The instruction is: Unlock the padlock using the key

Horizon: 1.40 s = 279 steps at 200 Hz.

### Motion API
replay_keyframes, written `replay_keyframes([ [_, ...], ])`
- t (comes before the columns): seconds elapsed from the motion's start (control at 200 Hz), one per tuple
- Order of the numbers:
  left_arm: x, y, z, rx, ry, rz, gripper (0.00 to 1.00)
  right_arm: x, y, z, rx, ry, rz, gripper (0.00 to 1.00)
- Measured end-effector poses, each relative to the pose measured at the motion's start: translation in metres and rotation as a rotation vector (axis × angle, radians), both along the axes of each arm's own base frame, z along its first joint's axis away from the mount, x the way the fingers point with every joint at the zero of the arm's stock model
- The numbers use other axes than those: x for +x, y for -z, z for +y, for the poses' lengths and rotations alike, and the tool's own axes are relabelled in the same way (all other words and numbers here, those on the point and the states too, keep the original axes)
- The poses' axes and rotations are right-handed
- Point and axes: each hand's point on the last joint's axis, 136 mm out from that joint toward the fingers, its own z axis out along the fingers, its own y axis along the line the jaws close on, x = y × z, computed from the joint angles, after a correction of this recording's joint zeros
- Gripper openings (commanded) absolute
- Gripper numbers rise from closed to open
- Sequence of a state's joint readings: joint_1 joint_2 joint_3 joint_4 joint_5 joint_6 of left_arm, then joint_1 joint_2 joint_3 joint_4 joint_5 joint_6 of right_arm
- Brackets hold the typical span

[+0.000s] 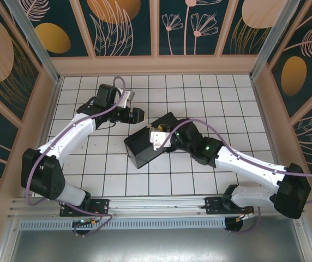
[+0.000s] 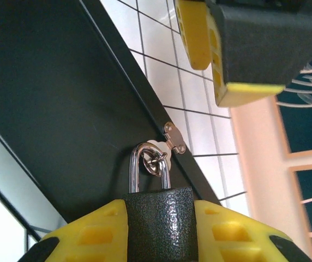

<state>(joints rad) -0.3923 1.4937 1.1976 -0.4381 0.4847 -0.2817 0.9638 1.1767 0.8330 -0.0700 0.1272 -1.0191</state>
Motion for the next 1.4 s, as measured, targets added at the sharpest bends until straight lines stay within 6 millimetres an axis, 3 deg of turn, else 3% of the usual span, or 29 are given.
replay_keyframes([
  [0.265, 0.005, 0.0, -0.002, 0.0, 0.001, 0.002, 0.75, -0.015, -0.005, 0.002, -0.149, -0.047, -0.281, 0.16],
  [0.38, 0.008, 0.002, -0.003, 0.002, 0.0, 0.006, 0.75, -0.02, -0.007, 0.002, -0.193, -0.062, -0.331, 0.35],
  [0.51, 0.014, 0.004, -0.006, 0.003, 0.0, 0.007, 0.75, -0.028, -0.006, 0.002, -0.201, -0.073, -0.342, 0.42],
  [0.651, 0.021, 0.0, -0.009, -0.004, -0.001, -0.009, 0.74, -0.054, -0.004, 0.007, -0.158, -0.117, -0.278, 0.49],
  [0.771, 0.028, -0.007, -0.011, -0.011, -0.002, -0.03, 0.75, -0.074, -0.012, 0.011, -0.074, -0.124, -0.135, 0.52],
  [0.876, 0.034, -0.011, -0.013, -0.016, -0.004, -0.045, 0.74, -0.071, -0.036, 0.007, 0.06, -0.066, 0.0, 0.56],
  [0.946, 0.036, -0.012, -0.014, -0.022, -0.008, -0.045, 0.74, -0.057, -0.054, -0.004, 0.181, 0.007, 0.115, 0.56],
  [1.076, 0.037, -0.009, -0.015, -0.024, -0.015, -0.034, 0.74, -0.012, -0.081, -0.034, 0.476, 0.224, 0.373, 0.5],
  [1.221, 0.037, -0.009, -0.015, -0.027, -0.019, -0.028, 0.73, 0.004, -0.075, -0.042, 0.706, 0.379, 0.703, 0.45],
  [1.396, 0.024, -0.002, -0.014, -0.025, -0.02, -0.001, 0.74, 0.004, -0.053, -0.043, 0.905, 0.531, 1.084, 0.42],
])
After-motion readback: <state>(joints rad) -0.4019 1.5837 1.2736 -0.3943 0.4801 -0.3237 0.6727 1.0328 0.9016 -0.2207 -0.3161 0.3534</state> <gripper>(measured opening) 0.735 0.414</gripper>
